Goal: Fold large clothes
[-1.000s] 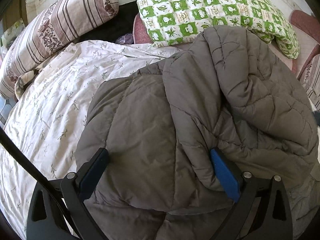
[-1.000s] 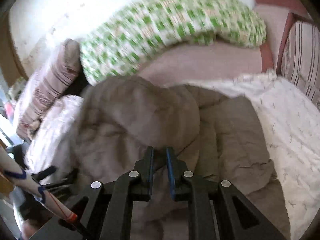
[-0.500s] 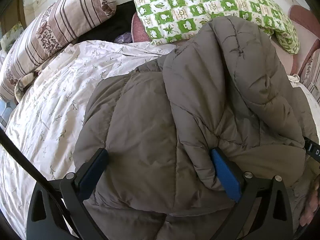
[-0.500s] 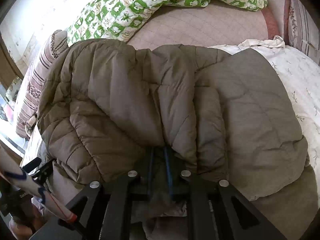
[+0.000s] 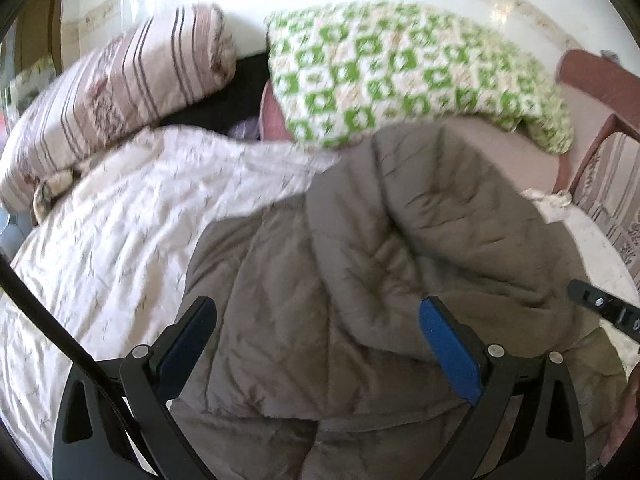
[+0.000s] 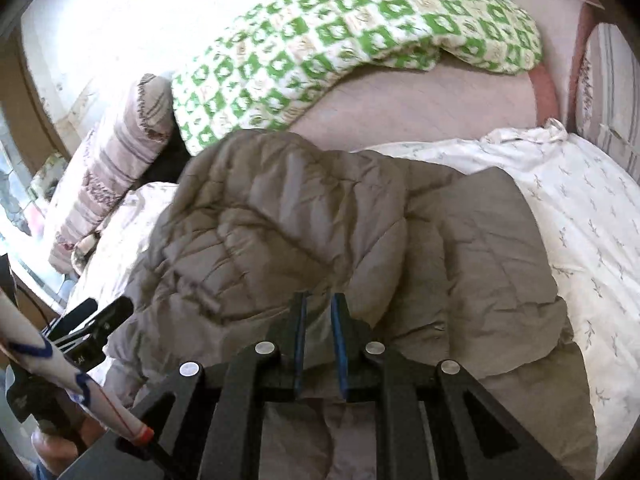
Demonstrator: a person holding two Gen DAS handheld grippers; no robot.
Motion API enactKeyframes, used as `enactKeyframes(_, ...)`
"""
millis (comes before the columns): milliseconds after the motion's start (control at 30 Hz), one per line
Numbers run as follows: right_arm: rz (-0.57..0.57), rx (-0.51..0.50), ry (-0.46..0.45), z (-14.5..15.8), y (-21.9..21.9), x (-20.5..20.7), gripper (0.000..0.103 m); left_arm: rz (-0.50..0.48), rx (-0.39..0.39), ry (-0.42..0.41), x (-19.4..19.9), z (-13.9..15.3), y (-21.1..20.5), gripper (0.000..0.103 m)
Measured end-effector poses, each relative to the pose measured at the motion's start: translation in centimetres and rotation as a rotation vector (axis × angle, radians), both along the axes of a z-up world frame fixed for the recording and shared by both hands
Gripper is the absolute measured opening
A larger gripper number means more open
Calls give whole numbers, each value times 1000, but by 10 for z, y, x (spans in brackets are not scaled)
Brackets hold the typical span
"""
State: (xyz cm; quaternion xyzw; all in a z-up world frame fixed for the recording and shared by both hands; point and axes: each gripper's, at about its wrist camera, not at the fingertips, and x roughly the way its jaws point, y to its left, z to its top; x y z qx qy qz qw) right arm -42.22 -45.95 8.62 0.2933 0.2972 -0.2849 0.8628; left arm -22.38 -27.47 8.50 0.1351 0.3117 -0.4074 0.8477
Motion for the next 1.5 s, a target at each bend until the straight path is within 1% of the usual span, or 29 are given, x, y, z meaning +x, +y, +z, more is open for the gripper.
enactKeyframes(67, 16, -19, 12, 0, 3, 8, 14, -24, 0, -20, -8, -1, -5, 101)
enactKeyframes(200, 38, -13, 26, -10, 6, 21, 14, -37, 57, -24, -12, -19, -19, 101)
enactKeyframes(267, 44, 1, 50, -20, 7, 27, 14, -35, 111, -4, -8, -32, -27, 101)
enactKeyframes(333, 53, 17, 80, -35, 8, 32, 15, -31, 142, 27, -3, -41, -31, 101)
enactKeyframes(400, 58, 13, 109, -45, 8, 35, 15, -29, 152, 50, -1, -45, -32, 101)
enactKeyframes(467, 55, 19, 104, -46, 7, 33, 15, -30, 152, 53, -1, -46, -31, 101)
enactKeyframes(533, 55, 31, 92, -39, 7, 28, 15, -29, 150, 51, 0, -45, -31, 101)
enactKeyframes(600, 51, 27, 61, -28, 8, 19, 16, -29, 136, 54, 0, -41, -27, 101)
enactKeyframes(667, 33, 6, 36, -16, 10, 5, 19, -32, 111, 60, 0, -33, -23, 101)
enactKeyframes(767, -20, -21, 16, -4, 9, -20, 25, -19, 79, 45, 0, -22, -17, 101)
enactKeyframes(833, -56, -27, 7, -2, 7, -37, 32, -2, 75, 35, 2, -19, -15, 101)
enactKeyframes(900, -81, -30, 9, -7, 2, -47, 33, 22, 73, 30, 6, -18, -12, 101)
enactKeyframes(967, -108, -25, 12, -15, -6, -53, 33, 40, 76, 44, 10, -21, -10, 101)
enactKeyframes(1033, -119, 7, -13, -21, -15, -51, 33, 50, 78, 52, 13, -24, -10, 101)
enactKeyframes(1067, -113, 3, -25, -20, -17, -48, 33, 52, 84, 51, 12, -26, -10, 101)
enactKeyframes(1133, -107, -61, -39, -16, -16, -36, 30, 53, 102, 24, 10, -28, -13, 101)
enactKeyframes(1167, -99, -77, -44, -16, -15, -32, 29, 54, 108, 10, 9, -29, -13, 101)
enactKeyframes(1200, -82, -75, -53, -17, -15, -27, 24, 55, 113, 4, 8, -30, -14, 101)
enactKeyframes(1233, -65, -67, -52, -21, -14, -23, 22, 57, 116, 1, 8, -31, -14, 101)
enactKeyframes(1300, -35, -60, -9, -30, -11, -13, 22, 59, 121, -1, 7, -34, -15, 101)
enactKeyframes(1333, -10, -39, 24, -38, -10, -7, 22, 59, 127, -1, 8, -36, -16, 101)
enactKeyframes(1400, 0, -13, 61, -47, -10, -4, 22, 60, 129, 10, 9, -38, -16, 101)
enactKeyframes(1500, 1, 23, 46, -52, -14, -7, 22, 60, 132, 9, 8, -39, -16, 101)
